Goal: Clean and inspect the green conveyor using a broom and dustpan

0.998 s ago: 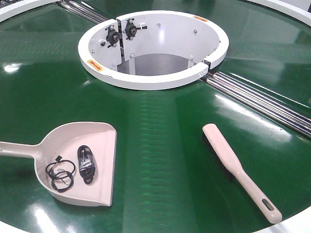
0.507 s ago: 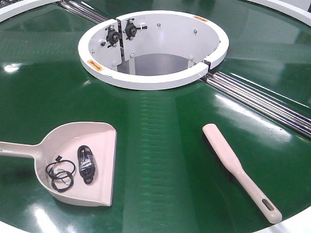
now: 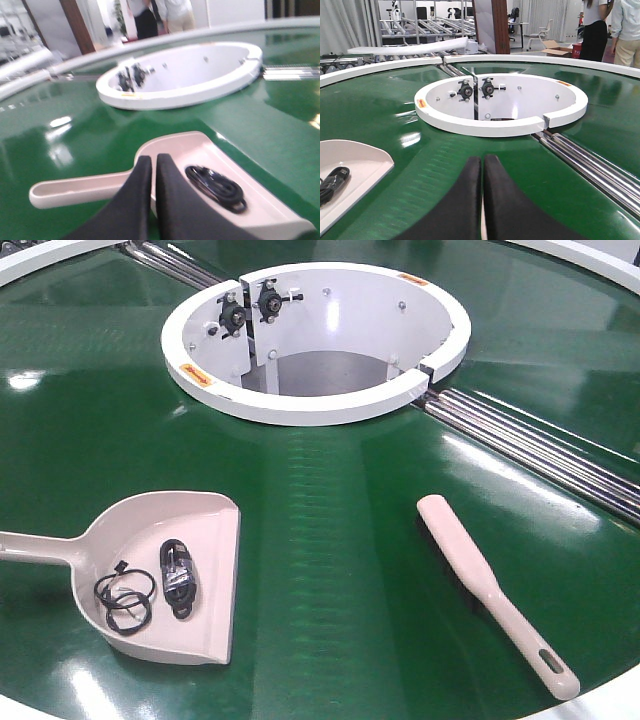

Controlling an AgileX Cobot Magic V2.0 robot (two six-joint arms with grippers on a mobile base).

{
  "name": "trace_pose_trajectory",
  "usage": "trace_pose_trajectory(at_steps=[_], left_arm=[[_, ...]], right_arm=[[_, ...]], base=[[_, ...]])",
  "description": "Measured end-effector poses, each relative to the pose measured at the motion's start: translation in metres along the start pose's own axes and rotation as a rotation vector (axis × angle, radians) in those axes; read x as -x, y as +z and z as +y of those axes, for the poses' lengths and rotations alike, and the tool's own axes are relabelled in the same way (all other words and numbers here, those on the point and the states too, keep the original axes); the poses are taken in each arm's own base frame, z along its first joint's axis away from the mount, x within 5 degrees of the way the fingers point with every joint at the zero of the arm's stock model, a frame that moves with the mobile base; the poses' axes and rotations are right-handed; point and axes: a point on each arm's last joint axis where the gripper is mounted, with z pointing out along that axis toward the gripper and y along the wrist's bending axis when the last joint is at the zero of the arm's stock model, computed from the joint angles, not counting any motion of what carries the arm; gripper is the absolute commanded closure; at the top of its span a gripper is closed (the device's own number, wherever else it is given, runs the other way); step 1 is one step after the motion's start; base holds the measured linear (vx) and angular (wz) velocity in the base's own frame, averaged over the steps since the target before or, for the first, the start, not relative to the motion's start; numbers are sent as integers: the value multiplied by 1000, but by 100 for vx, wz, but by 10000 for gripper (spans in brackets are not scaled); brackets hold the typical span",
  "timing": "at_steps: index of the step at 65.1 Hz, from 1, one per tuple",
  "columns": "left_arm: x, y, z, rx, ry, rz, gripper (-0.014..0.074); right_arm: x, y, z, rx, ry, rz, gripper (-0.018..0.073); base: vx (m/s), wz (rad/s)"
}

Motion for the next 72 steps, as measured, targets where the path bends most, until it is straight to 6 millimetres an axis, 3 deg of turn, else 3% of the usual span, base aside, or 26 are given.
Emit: trace_pose_trajectory(at_steps=[5,14,24,35,72], left_arm=[[-8,3,0,39,0,-51,604],[-4,3,2,71,-3,-102,604],[-4,3,2,72,-23,-106,604],[-4,3,2,64,-178,-111,604],[-8,3,2,62,-232,-77,604]], right_arm=[[0,0,0,0,0,2,568],[0,0,0,1,1,2,568],[0,0,0,1,1,2,568],[0,0,0,1,1,2,568],[0,0,0,1,1,2,568]], base=[[0,0],[0,0],[0,0],[0,0],[0,0]])
